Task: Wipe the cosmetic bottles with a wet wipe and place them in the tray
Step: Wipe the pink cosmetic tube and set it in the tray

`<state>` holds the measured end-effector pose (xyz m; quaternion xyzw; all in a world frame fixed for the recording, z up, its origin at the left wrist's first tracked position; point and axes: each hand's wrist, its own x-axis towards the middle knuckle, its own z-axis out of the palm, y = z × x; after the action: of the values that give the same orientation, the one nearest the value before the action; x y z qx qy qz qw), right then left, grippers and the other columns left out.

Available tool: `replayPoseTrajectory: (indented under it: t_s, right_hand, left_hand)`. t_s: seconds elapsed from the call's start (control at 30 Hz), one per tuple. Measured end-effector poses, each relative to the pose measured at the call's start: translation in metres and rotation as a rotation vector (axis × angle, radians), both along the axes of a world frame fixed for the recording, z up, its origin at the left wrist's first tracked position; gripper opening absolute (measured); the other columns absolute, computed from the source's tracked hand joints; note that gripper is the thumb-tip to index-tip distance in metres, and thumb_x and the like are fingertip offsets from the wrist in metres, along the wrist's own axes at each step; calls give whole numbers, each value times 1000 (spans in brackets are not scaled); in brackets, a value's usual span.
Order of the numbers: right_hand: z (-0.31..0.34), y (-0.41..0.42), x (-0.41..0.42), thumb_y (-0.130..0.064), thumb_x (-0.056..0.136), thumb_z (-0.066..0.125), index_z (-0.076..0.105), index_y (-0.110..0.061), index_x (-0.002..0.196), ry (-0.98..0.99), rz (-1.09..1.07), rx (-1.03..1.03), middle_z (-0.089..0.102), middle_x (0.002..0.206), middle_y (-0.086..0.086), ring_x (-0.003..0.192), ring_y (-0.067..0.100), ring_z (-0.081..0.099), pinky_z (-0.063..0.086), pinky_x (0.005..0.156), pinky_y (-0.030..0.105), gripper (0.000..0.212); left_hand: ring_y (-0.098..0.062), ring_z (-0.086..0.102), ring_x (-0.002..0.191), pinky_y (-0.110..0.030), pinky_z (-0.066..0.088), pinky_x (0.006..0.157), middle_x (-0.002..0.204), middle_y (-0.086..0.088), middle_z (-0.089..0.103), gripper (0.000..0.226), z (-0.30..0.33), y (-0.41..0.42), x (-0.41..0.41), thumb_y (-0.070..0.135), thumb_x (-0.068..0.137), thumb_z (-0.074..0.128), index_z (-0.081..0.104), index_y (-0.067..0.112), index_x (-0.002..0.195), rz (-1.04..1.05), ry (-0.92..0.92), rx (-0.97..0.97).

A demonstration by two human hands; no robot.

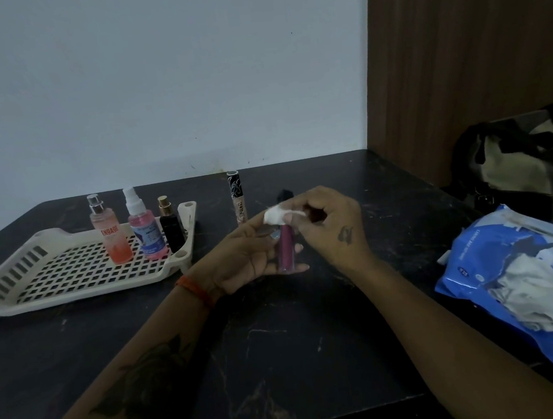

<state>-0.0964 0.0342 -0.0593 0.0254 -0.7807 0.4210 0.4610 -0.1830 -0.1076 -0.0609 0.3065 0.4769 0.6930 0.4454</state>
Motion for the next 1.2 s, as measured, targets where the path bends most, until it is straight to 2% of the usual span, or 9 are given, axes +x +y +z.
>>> replayPoseTrajectory:
  t_s: [0.23,0.33,0.43,0.6,0.7,0.8,0.93,1.07,1.2]
  right_hand:
    - [-1,2,-3,-7,72,75,74,-13,79,-88,42,70,67,75,3,65,11,57,46,58,19,9]
    - [-1,10,-5,-6,77,70,73,-11,84,-49,-57,-59,69,83,3,72,11,61,47,62,13,10]
    - [2,16,-5,-5,80,68,71,-9,88,100,-233,-188,67,85,1,78,14,63,44,65,7,10]
    - [-6,1,-8,4,79,64,73,-4,85,82,-123,257,59,81,9,74,11,53,41,67,8,14]
    - [-3,7,-10,-3,83,62,72,-9,89,27,-150,95,57,85,4,73,3,50,37,66,2,13]
    - [0,14,-9,-6,83,63,70,-10,88,98,-204,-89,65,87,4,76,12,58,40,63,8,9]
    - [-2,1,-5,-5,76,70,71,-11,81,56,-26,-54,68,80,4,67,6,56,44,58,12,8]
    - [0,3,-7,-8,79,69,71,-13,87,-3,-19,-130,68,81,-1,71,15,61,51,62,26,10]
    - [3,6,-5,-5,79,68,68,-10,102,80,-45,-194,67,95,-2,82,4,61,48,68,8,24]
  left_hand:
    - [-24,68,89,-49,55,79,105,-10,66,41,-2,3,3,5,84,51,52,15,124,11,65,-66]
    - [-28,68,95,-52,54,81,108,-11,67,44,-2,3,1,4,84,50,51,17,125,25,55,-49]
    - [-31,66,100,-53,53,83,110,-11,68,48,-3,4,1,3,84,50,48,20,128,23,45,-45]
    - [-35,62,106,-52,54,82,122,-15,62,44,-4,5,4,5,86,50,46,11,130,5,111,-82]
    - [-34,64,104,-51,55,80,121,-14,61,42,-3,6,4,5,83,53,55,17,123,24,66,-94]
    - [-35,62,106,-52,55,79,116,-11,58,45,-1,7,3,4,81,54,56,20,123,45,25,-62]
    - [-33,62,108,-52,54,80,123,-15,58,44,-1,5,2,7,80,57,55,15,122,23,44,-46]
    - [-29,66,100,-49,56,75,113,-14,61,36,0,4,2,5,81,53,62,16,115,52,-3,-70]
    - [-20,69,87,-52,55,77,95,-6,67,38,0,4,1,5,79,55,61,20,113,85,-25,-77]
